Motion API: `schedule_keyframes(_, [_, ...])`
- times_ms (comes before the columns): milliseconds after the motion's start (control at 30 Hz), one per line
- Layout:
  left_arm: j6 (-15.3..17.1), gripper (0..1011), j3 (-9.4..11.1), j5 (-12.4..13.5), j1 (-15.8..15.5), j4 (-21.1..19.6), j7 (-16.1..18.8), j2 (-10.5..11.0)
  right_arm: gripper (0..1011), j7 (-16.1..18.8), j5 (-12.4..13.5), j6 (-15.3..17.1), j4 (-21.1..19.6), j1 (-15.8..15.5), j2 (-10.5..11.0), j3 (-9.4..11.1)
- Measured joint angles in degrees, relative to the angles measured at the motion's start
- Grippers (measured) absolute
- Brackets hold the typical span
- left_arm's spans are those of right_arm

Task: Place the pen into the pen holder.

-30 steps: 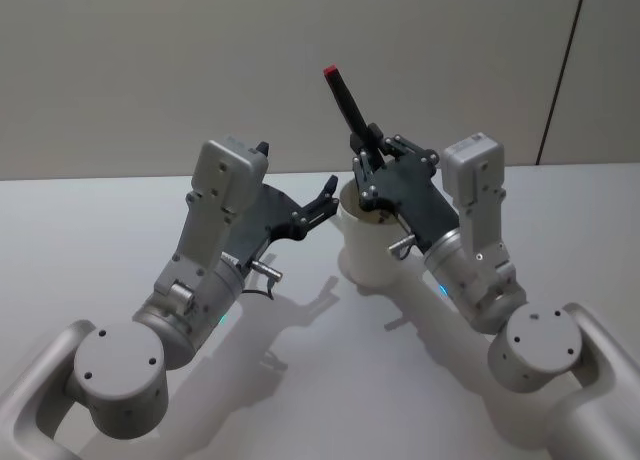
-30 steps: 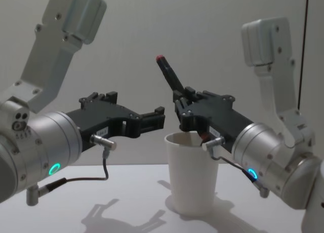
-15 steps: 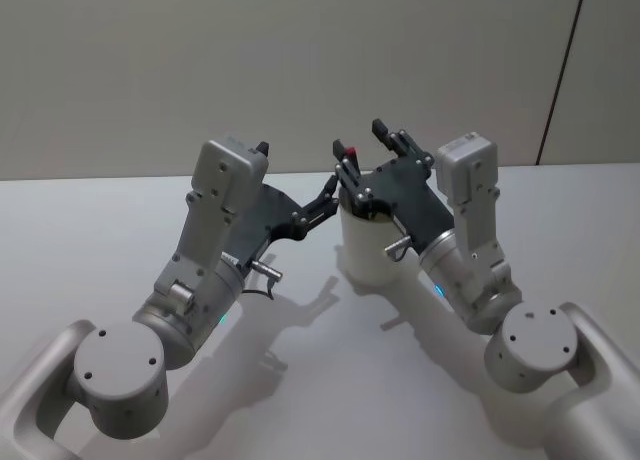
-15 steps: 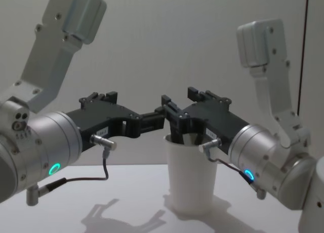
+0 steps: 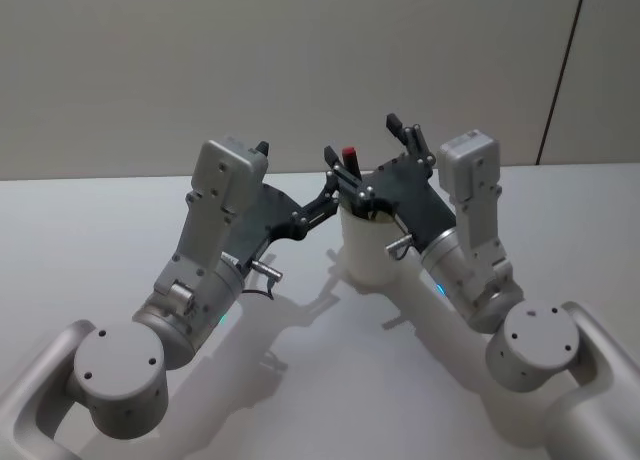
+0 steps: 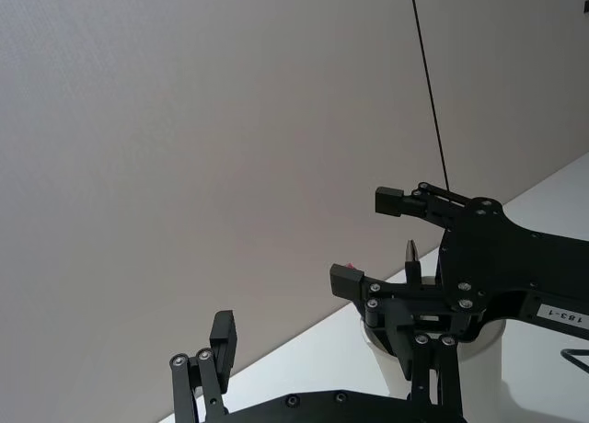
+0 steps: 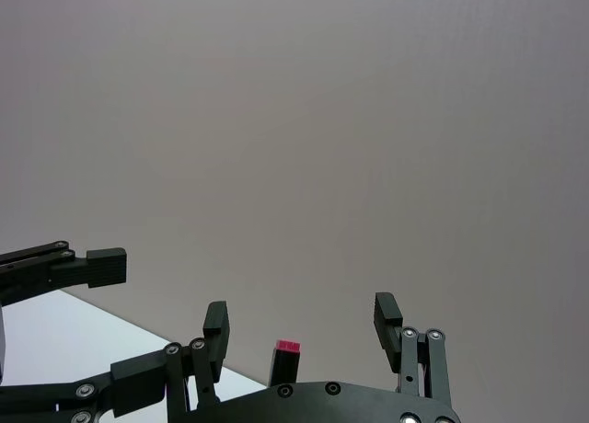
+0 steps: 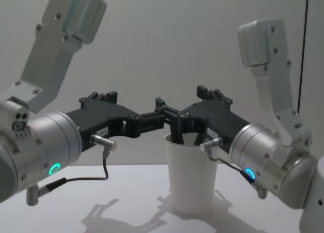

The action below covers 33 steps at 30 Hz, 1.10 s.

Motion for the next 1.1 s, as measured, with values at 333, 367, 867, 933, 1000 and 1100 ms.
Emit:
schedule_keyframes(333, [0.01, 1001, 0.00, 0.00, 0.00, 0.00, 0.00, 0.00, 1000, 0.49, 4.22, 3.31, -5.77, -1.97, 1.51, 1.10])
schedule_keyframes(367, [0.01, 1001, 0.00, 0.00, 0.00, 0.00, 0.00, 0.00, 1001, 0.46, 4.59, 3.65, -6.39, -2.21, 1.72, 1.26])
schedule_keyframes(867, [0.02, 1001, 0.00, 0.00, 0.00, 0.00, 0.01, -0.01, 1001, -2.31, 10.31, 8.97, -16.63, -7.00, 5.62, 4.13])
schedule_keyframes(933, [0.01, 1001, 0.00, 0.00, 0.00, 0.00, 0.01, -0.01, 1001, -2.31, 10.31, 9.02, -16.64, -7.03, 5.65, 4.13])
schedule_keyframes(1000, [0.02, 1001, 0.00, 0.00, 0.00, 0.01, 0.01, 0.00, 1000, -2.34, 10.40, 9.22, -16.87, -7.24, 5.81, 4.14])
schedule_keyframes(1100, [0.02, 1001, 0.00, 0.00, 0.00, 0.00, 0.01, 0.00, 1000, -2.55, 10.68, 9.81, -17.61, -7.86, 6.37, 4.26])
